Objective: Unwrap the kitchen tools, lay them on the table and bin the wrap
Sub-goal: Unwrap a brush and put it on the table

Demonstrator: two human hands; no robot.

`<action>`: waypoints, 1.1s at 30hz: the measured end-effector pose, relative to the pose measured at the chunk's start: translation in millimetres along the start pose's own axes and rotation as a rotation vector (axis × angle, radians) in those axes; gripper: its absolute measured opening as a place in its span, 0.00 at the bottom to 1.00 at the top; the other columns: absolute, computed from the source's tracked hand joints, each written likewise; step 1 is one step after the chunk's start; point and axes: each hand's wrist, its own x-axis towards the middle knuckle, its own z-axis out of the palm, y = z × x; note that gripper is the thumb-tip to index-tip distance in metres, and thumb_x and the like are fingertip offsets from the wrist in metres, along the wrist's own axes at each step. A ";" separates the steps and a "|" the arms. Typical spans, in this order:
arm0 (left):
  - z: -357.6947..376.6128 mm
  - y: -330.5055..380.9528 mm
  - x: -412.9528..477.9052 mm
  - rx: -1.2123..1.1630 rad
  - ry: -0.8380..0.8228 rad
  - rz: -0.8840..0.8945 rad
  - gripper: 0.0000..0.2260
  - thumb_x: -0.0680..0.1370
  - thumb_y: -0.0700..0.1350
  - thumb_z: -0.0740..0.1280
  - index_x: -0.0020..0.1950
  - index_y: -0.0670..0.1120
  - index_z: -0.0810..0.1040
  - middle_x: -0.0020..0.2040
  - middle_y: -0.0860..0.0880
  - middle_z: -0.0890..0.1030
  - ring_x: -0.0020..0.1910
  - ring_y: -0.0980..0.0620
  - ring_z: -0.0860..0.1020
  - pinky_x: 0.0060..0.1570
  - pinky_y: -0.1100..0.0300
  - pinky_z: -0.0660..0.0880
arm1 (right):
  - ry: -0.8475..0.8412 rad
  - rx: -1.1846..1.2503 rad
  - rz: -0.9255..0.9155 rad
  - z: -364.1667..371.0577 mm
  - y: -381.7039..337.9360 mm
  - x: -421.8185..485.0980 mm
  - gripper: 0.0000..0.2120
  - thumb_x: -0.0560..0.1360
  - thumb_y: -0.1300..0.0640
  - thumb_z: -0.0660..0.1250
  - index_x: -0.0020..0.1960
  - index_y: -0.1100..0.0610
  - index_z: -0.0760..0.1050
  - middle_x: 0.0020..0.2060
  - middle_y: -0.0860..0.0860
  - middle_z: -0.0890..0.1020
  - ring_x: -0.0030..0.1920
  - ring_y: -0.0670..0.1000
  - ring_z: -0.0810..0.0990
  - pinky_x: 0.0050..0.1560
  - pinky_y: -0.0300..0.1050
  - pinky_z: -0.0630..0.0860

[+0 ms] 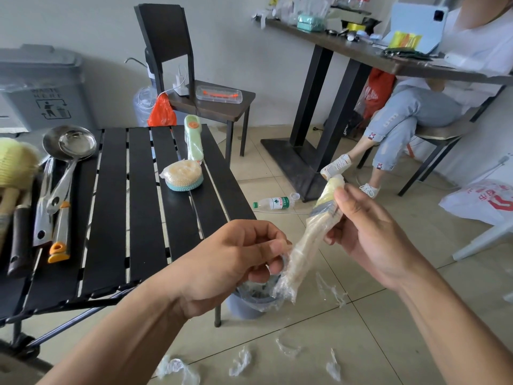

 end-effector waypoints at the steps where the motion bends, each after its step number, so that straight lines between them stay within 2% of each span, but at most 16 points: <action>1: 0.1 0.2 -0.2 0.003 0.011 -0.008 0.06 0.84 0.38 0.68 0.48 0.38 0.77 0.36 0.45 0.76 0.33 0.53 0.70 0.34 0.66 0.68 | 0.006 -0.005 0.003 -0.4 -0.5 -0.2 0.13 0.80 0.43 0.71 0.49 0.53 0.81 0.41 0.52 0.79 0.39 0.49 0.77 0.39 0.42 0.78; 5: -0.7 1.9 0.1 0.041 0.075 0.004 0.07 0.85 0.37 0.64 0.48 0.39 0.77 0.34 0.45 0.76 0.31 0.54 0.70 0.33 0.66 0.68 | 0.026 -0.010 -0.018 -1.4 -1.6 -0.7 0.11 0.80 0.46 0.69 0.51 0.54 0.81 0.41 0.53 0.80 0.39 0.50 0.78 0.40 0.43 0.78; 10: -0.5 -3.3 1.7 0.287 0.167 0.118 0.07 0.87 0.40 0.64 0.50 0.41 0.78 0.34 0.47 0.78 0.33 0.49 0.70 0.34 0.62 0.70 | 0.079 0.020 -0.065 1.0 0.1 0.0 0.15 0.79 0.46 0.69 0.56 0.56 0.79 0.44 0.54 0.82 0.44 0.51 0.81 0.43 0.45 0.81; 12: -1.5 -5.2 2.1 0.357 0.203 0.142 0.06 0.87 0.41 0.65 0.50 0.43 0.79 0.35 0.47 0.80 0.33 0.50 0.73 0.35 0.62 0.71 | 0.103 0.035 -0.085 4.2 1.4 -0.9 0.18 0.78 0.44 0.71 0.58 0.57 0.77 0.45 0.55 0.82 0.46 0.53 0.82 0.43 0.46 0.82; 16: 1.6 -9.8 4.0 0.434 0.283 0.130 0.06 0.86 0.43 0.66 0.50 0.46 0.80 0.42 0.46 0.85 0.35 0.57 0.78 0.34 0.66 0.75 | 0.142 -0.008 -0.120 13.6 1.4 -3.7 0.28 0.73 0.35 0.78 0.54 0.59 0.75 0.40 0.56 0.82 0.39 0.55 0.81 0.38 0.46 0.80; 18: 6.4 -11.1 5.5 0.374 0.287 0.119 0.08 0.85 0.50 0.68 0.52 0.46 0.81 0.44 0.45 0.86 0.38 0.55 0.81 0.39 0.64 0.77 | 0.177 -0.016 -0.123 17.4 0.2 -4.9 0.32 0.71 0.32 0.77 0.54 0.61 0.79 0.37 0.56 0.82 0.35 0.53 0.81 0.36 0.43 0.79; 20: 11.0 -11.3 6.8 0.301 0.246 0.115 0.13 0.81 0.56 0.72 0.56 0.47 0.82 0.46 0.45 0.87 0.42 0.48 0.85 0.43 0.60 0.81 | 0.201 -0.033 -0.126 20.5 -0.6 -6.5 0.34 0.71 0.30 0.77 0.50 0.64 0.81 0.36 0.55 0.84 0.33 0.52 0.81 0.34 0.41 0.79; 22: 14.4 -9.8 7.4 0.301 0.238 0.139 0.13 0.78 0.52 0.77 0.57 0.46 0.84 0.45 0.44 0.87 0.44 0.42 0.86 0.44 0.56 0.83 | 0.202 -0.044 -0.127 23.8 -1.8 -9.1 0.28 0.71 0.31 0.77 0.43 0.57 0.83 0.36 0.52 0.85 0.32 0.51 0.81 0.33 0.40 0.78; 24: 16.9 -8.0 6.7 0.295 0.265 0.169 0.12 0.75 0.48 0.79 0.56 0.44 0.85 0.44 0.42 0.87 0.42 0.42 0.87 0.43 0.55 0.84 | 0.199 -0.040 -0.127 26.1 -5.2 -11.1 0.23 0.69 0.30 0.78 0.38 0.50 0.82 0.33 0.50 0.84 0.31 0.50 0.81 0.32 0.40 0.78; 26: 19.4 -5.4 5.3 0.273 0.280 0.194 0.12 0.74 0.46 0.79 0.54 0.42 0.86 0.43 0.42 0.88 0.41 0.44 0.87 0.42 0.57 0.84 | 0.197 -0.036 -0.135 26.2 -9.1 -12.8 0.22 0.67 0.29 0.78 0.36 0.48 0.81 0.31 0.47 0.81 0.29 0.49 0.79 0.30 0.40 0.77; 30: 20.8 -1.5 1.4 0.179 0.270 0.176 0.17 0.71 0.47 0.80 0.53 0.38 0.83 0.44 0.40 0.88 0.42 0.43 0.89 0.43 0.55 0.86 | 0.173 0.006 -0.152 29.8 -15.4 -16.6 0.19 0.71 0.31 0.75 0.39 0.47 0.83 0.33 0.48 0.82 0.28 0.49 0.80 0.29 0.39 0.77; 33: 19.1 -0.8 -2.5 0.184 0.225 0.188 0.18 0.71 0.49 0.81 0.54 0.41 0.81 0.49 0.42 0.89 0.47 0.40 0.88 0.47 0.48 0.87 | 0.136 0.043 -0.147 31.3 -16.5 -20.3 0.17 0.75 0.35 0.71 0.40 0.48 0.83 0.35 0.49 0.83 0.31 0.49 0.81 0.30 0.40 0.78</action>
